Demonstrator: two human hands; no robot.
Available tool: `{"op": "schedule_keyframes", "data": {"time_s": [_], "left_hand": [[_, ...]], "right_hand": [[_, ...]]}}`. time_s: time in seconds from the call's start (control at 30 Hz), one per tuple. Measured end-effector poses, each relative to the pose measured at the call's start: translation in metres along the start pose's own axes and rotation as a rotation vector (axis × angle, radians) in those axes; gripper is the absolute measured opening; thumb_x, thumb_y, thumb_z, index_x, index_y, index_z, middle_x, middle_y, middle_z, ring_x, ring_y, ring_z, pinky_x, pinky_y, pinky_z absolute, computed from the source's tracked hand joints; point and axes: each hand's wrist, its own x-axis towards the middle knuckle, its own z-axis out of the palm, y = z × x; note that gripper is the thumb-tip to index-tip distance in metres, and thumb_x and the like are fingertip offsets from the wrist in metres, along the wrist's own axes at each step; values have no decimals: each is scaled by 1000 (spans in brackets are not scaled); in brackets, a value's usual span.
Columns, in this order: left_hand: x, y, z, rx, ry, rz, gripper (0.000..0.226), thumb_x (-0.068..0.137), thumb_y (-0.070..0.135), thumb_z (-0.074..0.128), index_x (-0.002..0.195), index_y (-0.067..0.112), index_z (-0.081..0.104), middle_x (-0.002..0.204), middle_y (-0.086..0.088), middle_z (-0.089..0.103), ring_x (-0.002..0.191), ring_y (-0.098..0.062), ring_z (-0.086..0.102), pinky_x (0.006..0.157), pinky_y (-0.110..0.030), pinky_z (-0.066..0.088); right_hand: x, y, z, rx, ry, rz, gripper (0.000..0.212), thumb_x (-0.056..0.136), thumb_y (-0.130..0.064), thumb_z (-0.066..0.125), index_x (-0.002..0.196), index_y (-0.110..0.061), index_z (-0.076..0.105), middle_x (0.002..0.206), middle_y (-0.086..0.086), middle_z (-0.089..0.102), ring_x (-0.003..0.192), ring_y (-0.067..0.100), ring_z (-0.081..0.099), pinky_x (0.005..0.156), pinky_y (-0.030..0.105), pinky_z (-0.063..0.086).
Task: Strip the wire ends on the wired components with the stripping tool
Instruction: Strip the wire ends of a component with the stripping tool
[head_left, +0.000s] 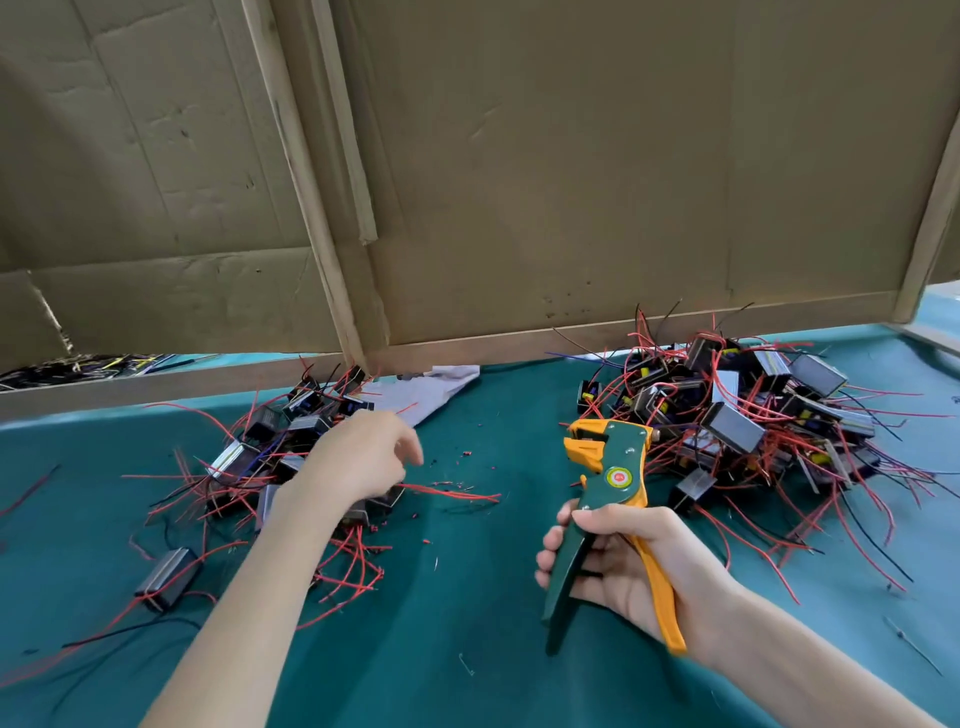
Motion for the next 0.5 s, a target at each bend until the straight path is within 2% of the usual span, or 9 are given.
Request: {"op": "schedule_keyframes", "data": {"time_s": [0.13,0.27,0.37,0.5], "left_hand": [[3,-3,13,88,-46,-34,26,81,11,66,100,27,73,97,5,65,89,-17,64,77,-32,54],[4,2,20,79,36,32,11,81,17,71,86,27,73,89,8,69,87,-16,64,70,-28,48],[1,12,18,-91,3,158,12,78,14,73,81,25,75,73,12,68,76,-10,65,72,-27,51],[-8,35,11,-291,-88,346,20,78,4,71,85,22,78,78,4,73,68,-2,63,70,-18,50]], "right_hand": [[0,-2,-1,24,6,8,14,65,0,62,77,5,67,80,27,63,69,40,66,66,49,58],[0,-3,0,25,12,13,11,67,-1,60,74,5,68,79,26,63,68,39,66,65,49,59],[-1,-4,-2,21,23,-9,13,65,-1,62,76,4,67,80,26,63,70,40,67,65,49,59],[-1,-9,-4,-19,52,-84,23,64,-4,65,85,4,62,81,25,63,71,40,67,66,48,59]]}}
